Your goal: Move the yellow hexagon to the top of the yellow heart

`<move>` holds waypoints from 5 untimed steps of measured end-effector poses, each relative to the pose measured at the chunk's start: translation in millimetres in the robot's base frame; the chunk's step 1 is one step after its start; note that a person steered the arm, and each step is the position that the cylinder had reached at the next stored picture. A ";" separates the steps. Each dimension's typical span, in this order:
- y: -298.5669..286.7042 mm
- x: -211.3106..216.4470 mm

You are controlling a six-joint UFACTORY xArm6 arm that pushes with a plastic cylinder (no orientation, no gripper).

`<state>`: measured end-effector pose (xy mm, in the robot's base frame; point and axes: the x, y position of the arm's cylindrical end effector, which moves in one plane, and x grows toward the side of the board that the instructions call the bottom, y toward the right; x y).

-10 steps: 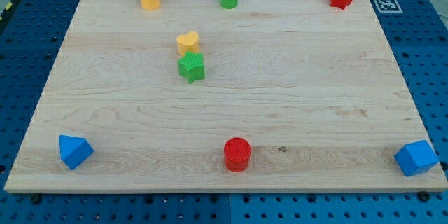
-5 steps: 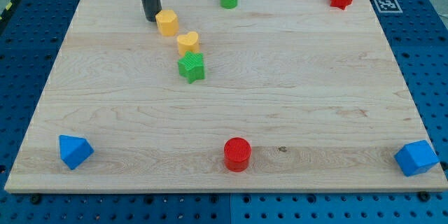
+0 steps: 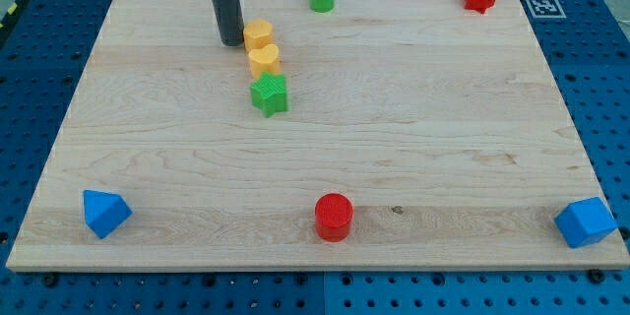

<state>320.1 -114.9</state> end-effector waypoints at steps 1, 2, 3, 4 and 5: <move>0.1 0.0; 12.5 0.0; 14.2 0.0; 10.7 -1.1; -20.1 -30.5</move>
